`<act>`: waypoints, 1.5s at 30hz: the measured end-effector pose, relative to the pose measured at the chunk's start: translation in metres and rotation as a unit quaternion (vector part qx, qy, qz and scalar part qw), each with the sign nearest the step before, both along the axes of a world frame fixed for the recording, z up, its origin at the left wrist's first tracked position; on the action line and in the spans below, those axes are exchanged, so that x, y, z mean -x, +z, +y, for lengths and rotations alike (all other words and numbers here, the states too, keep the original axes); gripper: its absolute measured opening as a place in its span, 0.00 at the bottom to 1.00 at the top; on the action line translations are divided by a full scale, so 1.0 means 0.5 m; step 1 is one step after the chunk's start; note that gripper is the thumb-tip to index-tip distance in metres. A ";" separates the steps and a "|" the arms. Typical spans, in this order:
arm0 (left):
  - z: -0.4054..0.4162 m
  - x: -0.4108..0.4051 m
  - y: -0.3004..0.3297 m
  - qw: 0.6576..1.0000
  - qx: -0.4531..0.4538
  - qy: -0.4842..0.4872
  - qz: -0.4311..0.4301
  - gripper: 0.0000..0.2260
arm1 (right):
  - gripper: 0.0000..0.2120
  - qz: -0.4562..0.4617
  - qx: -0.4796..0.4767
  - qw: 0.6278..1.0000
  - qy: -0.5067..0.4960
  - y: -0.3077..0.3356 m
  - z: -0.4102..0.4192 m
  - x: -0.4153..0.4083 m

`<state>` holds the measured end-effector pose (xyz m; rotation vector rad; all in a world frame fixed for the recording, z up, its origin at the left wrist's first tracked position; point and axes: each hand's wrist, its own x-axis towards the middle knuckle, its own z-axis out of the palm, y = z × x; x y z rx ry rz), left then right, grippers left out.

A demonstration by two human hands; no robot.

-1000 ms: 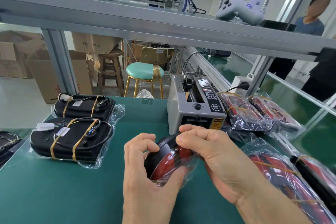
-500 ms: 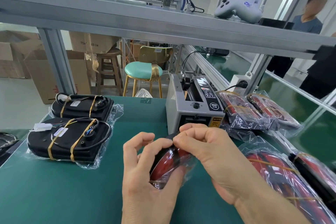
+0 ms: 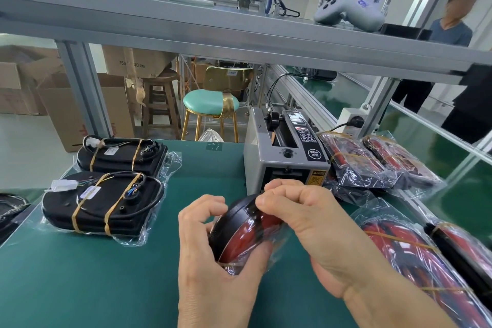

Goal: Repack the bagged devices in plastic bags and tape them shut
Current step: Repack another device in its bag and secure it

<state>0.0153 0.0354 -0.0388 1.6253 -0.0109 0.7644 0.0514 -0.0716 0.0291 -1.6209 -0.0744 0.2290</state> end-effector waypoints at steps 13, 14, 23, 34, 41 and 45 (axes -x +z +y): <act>0.011 -0.005 0.003 0.994 -0.090 0.012 -0.061 0.22 | 0.07 0.014 -0.018 1.000 0.002 0.000 0.003 -0.002; 0.011 -0.006 0.003 0.994 -0.089 0.011 -0.064 0.22 | 0.07 0.007 -0.015 1.000 -0.001 -0.001 0.004 -0.002; 0.009 -0.009 -0.006 0.987 -0.139 0.016 -0.082 0.22 | 0.08 -0.061 0.017 0.998 -0.021 -0.007 0.010 0.000; 0.013 -0.010 -0.005 0.981 -0.167 0.032 -0.090 0.20 | 0.06 -0.051 0.021 0.993 -0.105 -0.029 -0.001 -0.015; 0.011 -0.009 -0.004 0.985 -0.136 0.039 -0.104 0.16 | 0.10 -0.074 0.084 0.993 -0.046 -0.044 0.016 -0.018; 0.019 -0.009 -0.009 0.984 -0.155 0.038 -0.075 0.24 | 0.03 -0.050 0.001 0.996 -0.075 -0.061 -0.007 -0.025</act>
